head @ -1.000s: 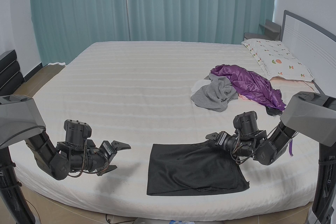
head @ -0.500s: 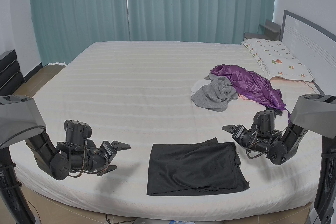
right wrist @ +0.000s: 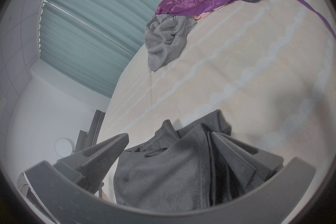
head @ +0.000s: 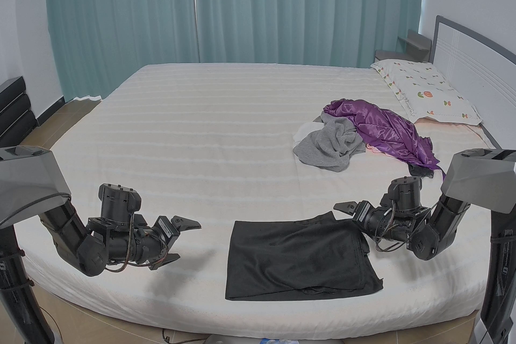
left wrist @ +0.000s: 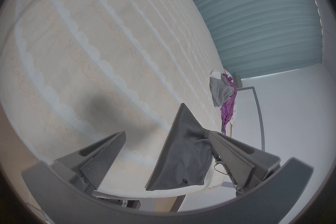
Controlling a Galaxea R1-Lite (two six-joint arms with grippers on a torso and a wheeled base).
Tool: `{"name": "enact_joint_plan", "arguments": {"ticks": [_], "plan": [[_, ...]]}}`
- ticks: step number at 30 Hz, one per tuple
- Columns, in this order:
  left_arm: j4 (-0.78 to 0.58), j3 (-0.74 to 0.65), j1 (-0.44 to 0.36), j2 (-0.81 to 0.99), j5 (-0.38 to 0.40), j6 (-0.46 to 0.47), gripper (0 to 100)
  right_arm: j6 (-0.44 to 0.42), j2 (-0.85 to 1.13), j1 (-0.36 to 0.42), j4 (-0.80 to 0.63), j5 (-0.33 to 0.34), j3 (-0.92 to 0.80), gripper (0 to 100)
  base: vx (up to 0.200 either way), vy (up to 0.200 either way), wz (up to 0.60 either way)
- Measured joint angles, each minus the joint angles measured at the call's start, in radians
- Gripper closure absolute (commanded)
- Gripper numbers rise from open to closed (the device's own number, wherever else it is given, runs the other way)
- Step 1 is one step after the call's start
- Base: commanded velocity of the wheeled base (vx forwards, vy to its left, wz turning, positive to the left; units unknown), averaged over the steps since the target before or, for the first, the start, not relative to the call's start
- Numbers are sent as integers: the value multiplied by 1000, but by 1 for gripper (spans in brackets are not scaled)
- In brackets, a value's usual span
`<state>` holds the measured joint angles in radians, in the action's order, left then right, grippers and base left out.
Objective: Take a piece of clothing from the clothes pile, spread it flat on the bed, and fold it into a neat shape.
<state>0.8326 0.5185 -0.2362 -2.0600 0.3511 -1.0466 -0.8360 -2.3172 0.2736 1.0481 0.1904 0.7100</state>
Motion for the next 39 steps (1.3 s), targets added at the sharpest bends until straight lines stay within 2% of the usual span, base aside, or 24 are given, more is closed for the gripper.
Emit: {"name": "enact_joint_plan", "arguments": {"ticks": [8,9,16,23,27,33,39], "plan": [[-2,28,-2,-6,-3,-24,0,13,-27,4,1,4,1,0,0,0,0],[-5,50,-5,-10,-8,-35,0,13,-30,3,1,4,1,100,0,0,0],[-15,174,-26,-40,-66,-50,0,21,-37,2,-8,8,-4,100,0,0,0],[-91,370,-80,-117,-120,-51,0,20,-44,-7,-3,8,0,100,0,0,0],[-128,493,-121,-187,-186,-45,0,16,-44,-27,0,8,5,100,0,0,0],[-174,612,-183,-297,-300,60,0,-14,-43,-60,61,3,2,100,0,0,0],[-183,643,-229,-352,-313,105,0,-23,-47,-69,75,2,-4,100,0,0,0]]}}
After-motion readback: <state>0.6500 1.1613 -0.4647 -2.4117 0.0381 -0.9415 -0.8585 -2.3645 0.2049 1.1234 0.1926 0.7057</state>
